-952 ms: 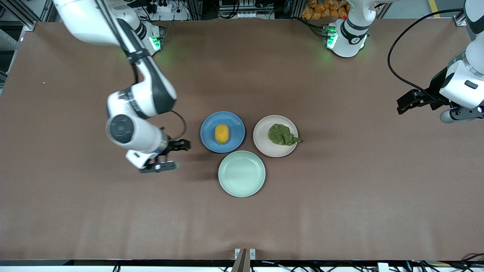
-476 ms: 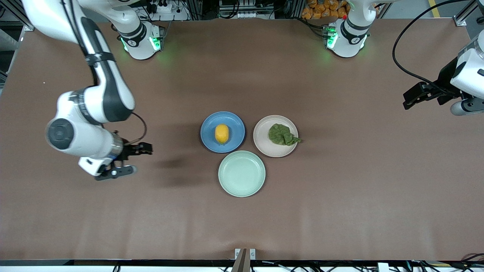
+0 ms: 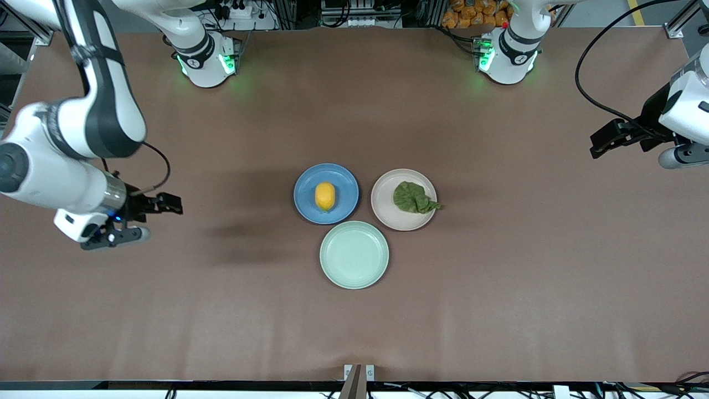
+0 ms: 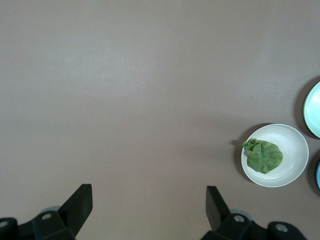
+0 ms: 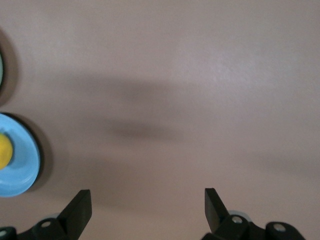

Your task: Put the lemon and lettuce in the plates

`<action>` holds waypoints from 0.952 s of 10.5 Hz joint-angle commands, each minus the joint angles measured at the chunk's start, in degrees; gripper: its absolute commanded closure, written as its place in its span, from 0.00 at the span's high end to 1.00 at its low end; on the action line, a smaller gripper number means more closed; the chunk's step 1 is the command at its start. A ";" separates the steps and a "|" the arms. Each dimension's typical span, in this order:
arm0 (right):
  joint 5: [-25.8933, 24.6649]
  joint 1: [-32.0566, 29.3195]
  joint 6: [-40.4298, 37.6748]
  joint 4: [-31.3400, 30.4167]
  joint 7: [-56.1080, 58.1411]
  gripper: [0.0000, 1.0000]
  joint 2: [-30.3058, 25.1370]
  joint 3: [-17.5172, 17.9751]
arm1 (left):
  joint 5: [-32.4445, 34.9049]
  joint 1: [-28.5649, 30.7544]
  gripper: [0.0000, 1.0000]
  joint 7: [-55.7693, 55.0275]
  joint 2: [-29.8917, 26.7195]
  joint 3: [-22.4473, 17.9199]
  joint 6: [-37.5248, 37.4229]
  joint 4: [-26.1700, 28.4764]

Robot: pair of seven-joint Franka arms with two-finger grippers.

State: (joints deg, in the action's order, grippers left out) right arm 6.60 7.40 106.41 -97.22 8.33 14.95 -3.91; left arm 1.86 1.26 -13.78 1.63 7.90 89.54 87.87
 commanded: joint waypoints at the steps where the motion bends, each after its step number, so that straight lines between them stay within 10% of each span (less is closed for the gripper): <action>1: -0.01 -2.12 -3.47 -2.62 0.37 1.00 -5.71 0.57 | -0.54 -0.12 1.00 1.21 -0.49 -0.34 -1.56 -0.77; 10: -0.88 -6.70 -14.03 -2.44 0.02 1.00 -16.08 0.48 | -0.72 -0.74 1.00 1.21 -0.05 -0.25 -2.36 -0.86</action>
State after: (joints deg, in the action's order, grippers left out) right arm 6.47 1.74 92.71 -97.77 8.33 1.79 -4.20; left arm 1.86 0.90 -13.78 1.62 7.90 88.24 87.64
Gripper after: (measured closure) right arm 0.000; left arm 0.000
